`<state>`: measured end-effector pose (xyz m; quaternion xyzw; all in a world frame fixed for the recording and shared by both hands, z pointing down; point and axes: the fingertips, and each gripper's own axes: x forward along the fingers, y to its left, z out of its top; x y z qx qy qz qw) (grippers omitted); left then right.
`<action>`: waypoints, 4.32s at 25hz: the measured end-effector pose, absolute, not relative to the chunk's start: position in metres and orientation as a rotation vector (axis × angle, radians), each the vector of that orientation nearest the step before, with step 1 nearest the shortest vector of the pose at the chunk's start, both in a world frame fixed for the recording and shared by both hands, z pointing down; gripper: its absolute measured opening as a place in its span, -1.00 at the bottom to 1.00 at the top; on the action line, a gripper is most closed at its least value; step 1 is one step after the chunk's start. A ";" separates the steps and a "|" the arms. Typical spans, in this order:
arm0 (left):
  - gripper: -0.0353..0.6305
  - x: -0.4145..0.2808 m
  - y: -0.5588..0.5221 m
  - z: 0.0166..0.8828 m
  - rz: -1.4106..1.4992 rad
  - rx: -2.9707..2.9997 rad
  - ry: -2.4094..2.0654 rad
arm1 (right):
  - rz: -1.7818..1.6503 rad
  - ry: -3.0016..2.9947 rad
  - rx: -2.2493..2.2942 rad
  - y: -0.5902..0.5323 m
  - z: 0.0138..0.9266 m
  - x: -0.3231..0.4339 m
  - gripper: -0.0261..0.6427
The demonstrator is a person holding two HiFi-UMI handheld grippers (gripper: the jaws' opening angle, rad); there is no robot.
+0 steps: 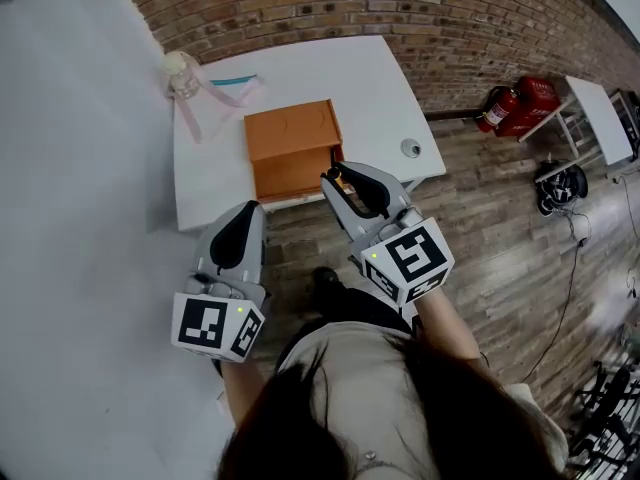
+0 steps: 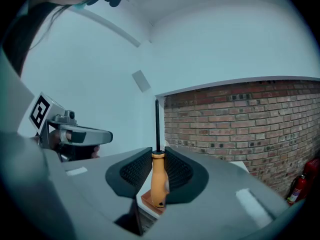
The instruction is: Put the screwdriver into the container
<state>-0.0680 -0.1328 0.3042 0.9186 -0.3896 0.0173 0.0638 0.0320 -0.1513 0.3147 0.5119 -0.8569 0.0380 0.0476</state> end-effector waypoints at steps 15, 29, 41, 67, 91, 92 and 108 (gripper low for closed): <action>-0.89 -0.070 -0.171 0.314 0.069 2.706 -1.270 | 0.130 -2.561 1.389 -0.213 0.366 0.040 -0.68; -0.89 -0.080 -0.195 0.325 0.103 2.644 -1.342 | 0.147 -2.448 1.184 -0.253 0.436 0.040 -0.68; -0.89 -0.082 -0.214 0.340 0.141 2.608 -1.356 | 0.175 -2.339 1.047 -0.274 0.503 0.040 -0.68; -0.89 -0.103 -0.232 0.360 0.180 2.517 -1.410 | 0.210 -2.225 0.763 -0.295 0.581 0.008 -0.68; -0.89 -0.115 -0.229 0.373 0.207 2.436 -1.485 | 0.228 -2.148 0.534 -0.303 0.622 -0.022 -0.68; -0.89 -0.115 -0.228 0.374 0.209 2.434 -1.485 | 0.229 -2.141 0.526 -0.303 0.624 -0.023 -0.68; -0.89 -0.116 -0.221 0.375 0.229 2.427 -1.484 | 0.212 -2.020 0.444 -0.304 0.645 -0.028 -0.67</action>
